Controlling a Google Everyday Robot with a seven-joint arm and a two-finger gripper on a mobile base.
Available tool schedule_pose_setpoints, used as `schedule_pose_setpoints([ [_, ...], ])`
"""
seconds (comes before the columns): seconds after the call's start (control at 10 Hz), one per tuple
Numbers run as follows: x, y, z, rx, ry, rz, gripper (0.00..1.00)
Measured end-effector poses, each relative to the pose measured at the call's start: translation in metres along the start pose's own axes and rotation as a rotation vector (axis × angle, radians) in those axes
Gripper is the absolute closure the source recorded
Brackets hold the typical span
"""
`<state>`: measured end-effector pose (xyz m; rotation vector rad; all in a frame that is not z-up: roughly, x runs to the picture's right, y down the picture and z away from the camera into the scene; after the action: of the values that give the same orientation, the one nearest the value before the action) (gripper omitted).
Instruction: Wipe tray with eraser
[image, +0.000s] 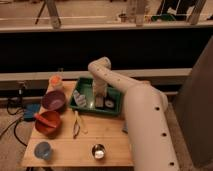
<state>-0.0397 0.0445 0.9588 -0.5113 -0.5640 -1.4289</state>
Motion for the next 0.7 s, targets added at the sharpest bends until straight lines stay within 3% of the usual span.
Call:
schedule_pose_setpoints([
  [0.7, 0.008, -0.074, -0.004, 0.0, 0.014, -0.112, 1.0],
])
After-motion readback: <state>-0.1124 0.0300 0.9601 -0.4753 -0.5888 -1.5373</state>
